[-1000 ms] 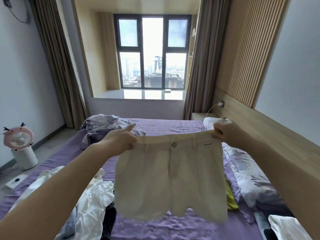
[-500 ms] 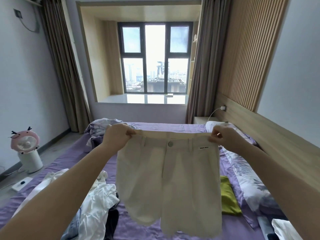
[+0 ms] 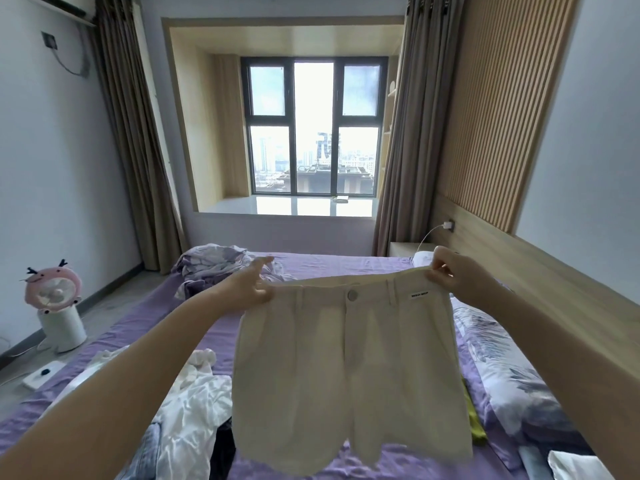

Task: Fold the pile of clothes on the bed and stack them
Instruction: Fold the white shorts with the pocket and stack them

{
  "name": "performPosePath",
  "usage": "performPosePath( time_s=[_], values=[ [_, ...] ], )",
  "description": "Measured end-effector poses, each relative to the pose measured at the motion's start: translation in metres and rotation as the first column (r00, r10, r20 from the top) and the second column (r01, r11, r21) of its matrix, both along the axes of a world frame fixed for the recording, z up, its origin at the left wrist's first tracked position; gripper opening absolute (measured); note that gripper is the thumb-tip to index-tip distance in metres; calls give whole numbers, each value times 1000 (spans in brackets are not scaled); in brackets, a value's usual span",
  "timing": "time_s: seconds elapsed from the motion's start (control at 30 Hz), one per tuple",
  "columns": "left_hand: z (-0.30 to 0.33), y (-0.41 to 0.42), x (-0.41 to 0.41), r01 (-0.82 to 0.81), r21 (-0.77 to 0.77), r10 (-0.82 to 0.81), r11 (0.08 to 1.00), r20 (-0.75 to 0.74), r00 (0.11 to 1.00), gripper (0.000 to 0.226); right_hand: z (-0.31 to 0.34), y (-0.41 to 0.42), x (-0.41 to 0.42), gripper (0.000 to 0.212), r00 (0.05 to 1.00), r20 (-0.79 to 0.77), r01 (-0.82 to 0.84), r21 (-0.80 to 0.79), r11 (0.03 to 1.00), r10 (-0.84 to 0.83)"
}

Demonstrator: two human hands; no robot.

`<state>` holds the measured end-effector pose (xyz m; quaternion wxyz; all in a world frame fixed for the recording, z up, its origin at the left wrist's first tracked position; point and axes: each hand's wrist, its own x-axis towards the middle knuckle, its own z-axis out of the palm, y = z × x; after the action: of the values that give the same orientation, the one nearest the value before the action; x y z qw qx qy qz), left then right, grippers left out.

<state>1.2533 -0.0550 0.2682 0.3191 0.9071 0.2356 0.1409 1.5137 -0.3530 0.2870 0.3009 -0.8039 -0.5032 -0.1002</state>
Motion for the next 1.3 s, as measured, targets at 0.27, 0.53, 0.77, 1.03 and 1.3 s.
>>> performPosePath(
  time_s=[0.27,0.53,0.77,1.03,1.3],
  values=[
    [-5,3,-4,104,-232,-104,967,10,995,65,-7,0,12,23,998,-19,62,-38,997,-63],
    [0,7,-8,158,141,-150,977,-63,987,26,-9,-6,9,13,984,-177,-6,-140,990,-19],
    [-15,4,-4,-96,-90,110,991,162,981,13,-17,-1,-1,5,800,-587,134,-31,991,-126],
    [-12,-53,43,-121,-474,352,872,437,828,24,-13,32,-53,16,566,-808,62,240,969,164],
    [-7,-106,68,21,-439,237,898,525,818,27,-13,70,-91,16,655,-656,-230,301,926,376]
  ],
)
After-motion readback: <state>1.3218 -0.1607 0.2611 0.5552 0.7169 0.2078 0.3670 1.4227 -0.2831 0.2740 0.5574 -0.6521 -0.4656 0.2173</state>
